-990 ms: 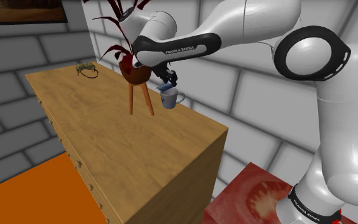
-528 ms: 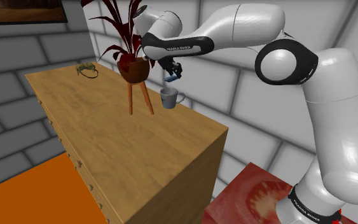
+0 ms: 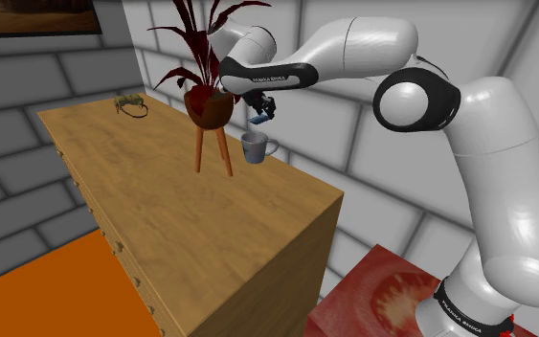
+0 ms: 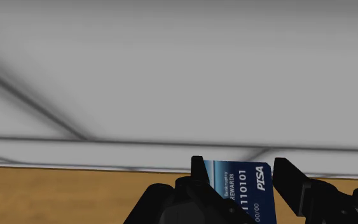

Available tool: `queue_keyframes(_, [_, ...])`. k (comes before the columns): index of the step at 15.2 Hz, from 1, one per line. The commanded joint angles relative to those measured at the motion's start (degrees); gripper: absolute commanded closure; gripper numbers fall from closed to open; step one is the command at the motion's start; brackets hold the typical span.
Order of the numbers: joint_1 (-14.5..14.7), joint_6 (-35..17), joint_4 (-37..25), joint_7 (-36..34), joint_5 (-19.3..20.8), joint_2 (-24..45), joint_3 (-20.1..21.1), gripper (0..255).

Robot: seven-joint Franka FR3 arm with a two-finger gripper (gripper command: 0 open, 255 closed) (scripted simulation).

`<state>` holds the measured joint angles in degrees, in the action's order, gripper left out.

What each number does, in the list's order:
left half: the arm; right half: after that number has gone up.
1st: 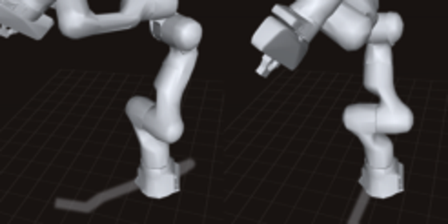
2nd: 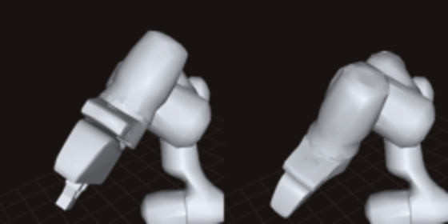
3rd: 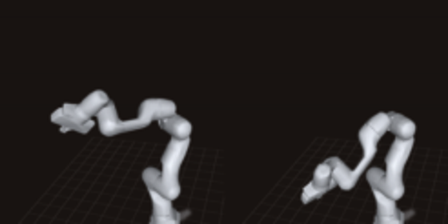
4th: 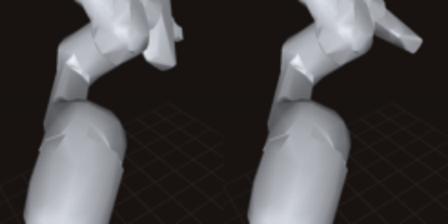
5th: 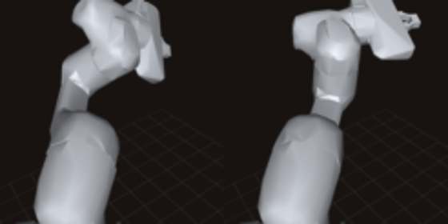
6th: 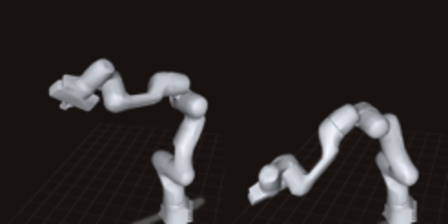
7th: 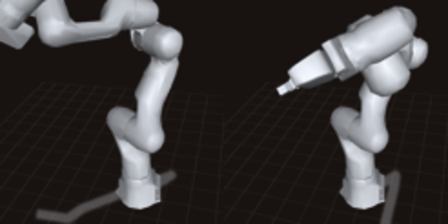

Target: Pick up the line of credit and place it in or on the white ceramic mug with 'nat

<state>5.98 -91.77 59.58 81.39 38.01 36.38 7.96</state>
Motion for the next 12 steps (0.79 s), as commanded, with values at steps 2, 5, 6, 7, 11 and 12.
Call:
queue_keyframes(2, [-0.3,-2.0,3.3,-1.3,0.1,-0.1,0.1,255])
queue_keyframes(5, [-0.5,-3.9,5.6,-2.4,0.2,-0.2,0.0,255])
queue_keyframes(6, [-0.6,-4.6,6.3,-2.8,0.2,-0.2,-0.1,255])
queue_keyframes(7, [-0.6,-5.2,7.0,-3.2,0.2,-0.2,-0.1,255])
queue_keyframes(11, [-0.7,-7.3,9.3,-4.5,0.3,0.0,-0.4,255])
queue_keyframes(12, [-0.6,-7.4,9.3,-4.4,0.2,0.0,-0.6,255])
